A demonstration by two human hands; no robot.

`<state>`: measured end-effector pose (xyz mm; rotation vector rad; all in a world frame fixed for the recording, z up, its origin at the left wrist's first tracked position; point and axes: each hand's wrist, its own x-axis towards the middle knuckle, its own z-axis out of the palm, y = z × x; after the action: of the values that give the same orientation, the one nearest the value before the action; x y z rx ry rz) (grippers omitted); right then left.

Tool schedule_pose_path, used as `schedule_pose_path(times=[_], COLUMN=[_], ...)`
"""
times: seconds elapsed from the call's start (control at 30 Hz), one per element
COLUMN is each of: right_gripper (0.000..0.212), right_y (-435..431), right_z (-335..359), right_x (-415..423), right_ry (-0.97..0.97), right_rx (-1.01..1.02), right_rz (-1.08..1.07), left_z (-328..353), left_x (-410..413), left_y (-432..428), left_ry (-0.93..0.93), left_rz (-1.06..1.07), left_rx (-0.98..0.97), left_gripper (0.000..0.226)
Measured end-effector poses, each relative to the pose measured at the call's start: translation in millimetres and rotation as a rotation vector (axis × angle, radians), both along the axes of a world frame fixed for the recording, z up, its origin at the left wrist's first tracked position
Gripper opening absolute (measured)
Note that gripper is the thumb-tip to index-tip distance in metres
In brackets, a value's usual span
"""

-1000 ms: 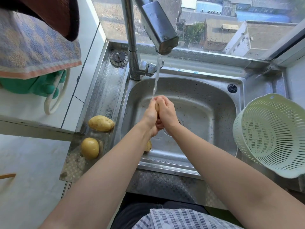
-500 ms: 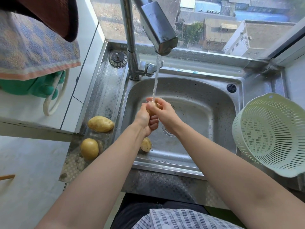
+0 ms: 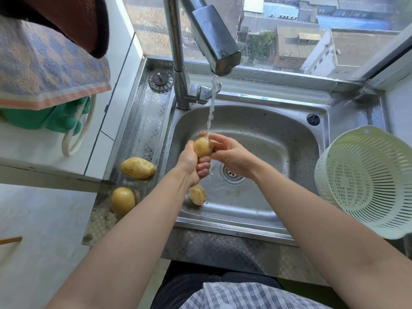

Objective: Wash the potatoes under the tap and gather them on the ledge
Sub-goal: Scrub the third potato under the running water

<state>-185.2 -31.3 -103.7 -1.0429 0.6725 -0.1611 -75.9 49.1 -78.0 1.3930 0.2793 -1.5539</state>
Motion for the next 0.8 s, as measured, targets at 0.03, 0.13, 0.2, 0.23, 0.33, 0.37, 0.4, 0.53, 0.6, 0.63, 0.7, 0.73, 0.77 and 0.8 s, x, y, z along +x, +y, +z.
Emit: schedule_pose_path(times=[0.03,0.13,0.2,0.23,0.33,0.37,0.4,0.53,0.6,0.63,0.7,0.73,0.77,0.8], right_gripper=[0.059,0.046,0.040,0.034,0.021,0.024,0.028,0.029,0.025,0.025,0.023,0.021,0.019,0.018], right_y=[-2.3,1.2,7.6,11.1,21.8,25.1,26.8,21.2,18.5,19.3,21.9,23.0,23.5,24.1], right_z=[0.2,1.7,1.0,1.2,6.6,8.2,8.4,5.5,6.1,7.2,9.4,10.7,11.7,13.7], right_x=[-2.0,1.9,7.6,10.4,20.9,24.0,26.2,15.5,5.5,3.2,5.3,8.9,13.8,19.2], right_ry=[-0.004,0.078,0.151,0.170,0.236,0.255,0.265,0.101,-0.029,-0.065,-0.074,-0.044,0.016,0.096], right_rx=[0.002,-0.047,-0.142,-0.183,-0.247,-0.234,-0.212,-0.076,0.082,0.152,0.221,0.224,0.205,0.166], right_rz=[-0.024,-0.122,-0.171,-0.209,-0.354,-0.403,-0.441,-0.383,-0.311,-0.288,-0.298,-0.328,-0.367,-0.408], left_z=[-0.2,2.0,3.4,4.6,5.9,6.1,5.7,3.2,3.0,3.2,4.0,3.9,3.6,3.5], left_x=[-0.3,-6.4,-10.1,-11.8,-19.7,-22.1,-23.2,-14.1,-8.8,-8.0,-10.2,-12.3,-14.4,-16.6], left_y=[1.3,0.1,0.1,1.0,-0.6,-1.8,-3.1,-1.1,1.2,1.9,1.9,1.7,1.5,1.0], left_ry=[0.004,-0.010,-0.023,-0.047,-0.221,-0.273,-0.308,-0.269,-0.176,-0.134,-0.089,-0.091,-0.110,-0.139], left_rz=[-0.017,-0.052,-0.069,-0.079,-0.128,-0.114,-0.091,-0.036,-0.021,-0.014,0.010,0.018,0.012,-0.004], left_rx=[-0.010,-0.048,-0.070,-0.073,-0.065,-0.053,-0.037,-0.049,-0.074,-0.081,-0.095,-0.101,-0.108,-0.112], left_gripper=[0.059,0.063,0.067,0.068,0.067,0.064,0.063,0.062,0.063,0.064,0.064,0.064,0.062,0.060])
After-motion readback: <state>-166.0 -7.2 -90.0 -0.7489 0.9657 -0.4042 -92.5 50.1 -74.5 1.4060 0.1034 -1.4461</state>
